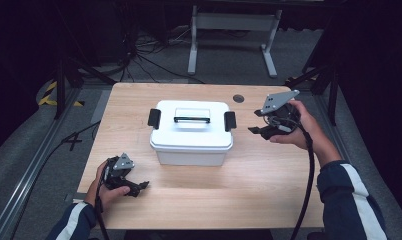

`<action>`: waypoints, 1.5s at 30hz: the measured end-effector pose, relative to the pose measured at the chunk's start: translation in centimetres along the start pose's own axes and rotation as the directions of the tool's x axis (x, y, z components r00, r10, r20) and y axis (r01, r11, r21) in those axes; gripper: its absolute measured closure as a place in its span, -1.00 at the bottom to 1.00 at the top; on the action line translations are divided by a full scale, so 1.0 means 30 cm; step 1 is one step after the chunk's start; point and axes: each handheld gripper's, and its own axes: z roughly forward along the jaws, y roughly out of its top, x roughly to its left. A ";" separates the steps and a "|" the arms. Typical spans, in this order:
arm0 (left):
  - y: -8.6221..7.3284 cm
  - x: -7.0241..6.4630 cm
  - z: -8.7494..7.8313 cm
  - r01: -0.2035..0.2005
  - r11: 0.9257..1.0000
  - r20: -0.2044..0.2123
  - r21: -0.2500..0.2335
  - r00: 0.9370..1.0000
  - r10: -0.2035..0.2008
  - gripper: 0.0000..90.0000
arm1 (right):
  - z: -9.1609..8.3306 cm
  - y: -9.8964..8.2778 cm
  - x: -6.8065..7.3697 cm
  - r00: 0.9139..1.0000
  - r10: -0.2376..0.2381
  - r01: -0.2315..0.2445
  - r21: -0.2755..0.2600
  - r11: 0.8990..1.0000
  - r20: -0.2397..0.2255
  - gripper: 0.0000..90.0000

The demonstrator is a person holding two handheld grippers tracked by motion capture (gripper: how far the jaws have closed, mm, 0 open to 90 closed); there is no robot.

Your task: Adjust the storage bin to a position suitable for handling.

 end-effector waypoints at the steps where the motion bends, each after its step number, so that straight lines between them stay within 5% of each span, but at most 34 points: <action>1: 0.000 0.000 0.000 0.000 1.000 0.000 0.000 1.000 0.000 -1.00 | 0.004 0.012 0.000 1.000 -0.004 0.004 0.001 1.000 -0.008 -0.05; 18: 0.000 0.000 0.000 0.000 1.000 0.001 0.001 1.000 0.000 -1.00 | 0.120 0.192 0.038 0.991 -0.124 0.126 0.043 0.991 -0.056 0.11; 23: 0.000 0.000 0.000 0.000 1.000 0.000 0.000 1.000 0.000 -1.00 | 0.171 0.234 0.055 0.982 -0.176 0.182 0.073 0.981 -0.073 0.13; 40: -0.002 -0.005 0.000 0.018 1.000 -0.007 -0.005 1.000 -0.018 -1.00 | 0.275 0.340 0.075 0.964 -0.242 0.255 0.111 0.961 -0.113 0.27; 45: -0.004 -0.008 -0.003 0.020 1.000 -0.013 -0.002 1.000 -0.020 -0.99 | 0.306 0.368 0.091 0.954 -0.273 0.289 0.136 0.947 -0.127 0.35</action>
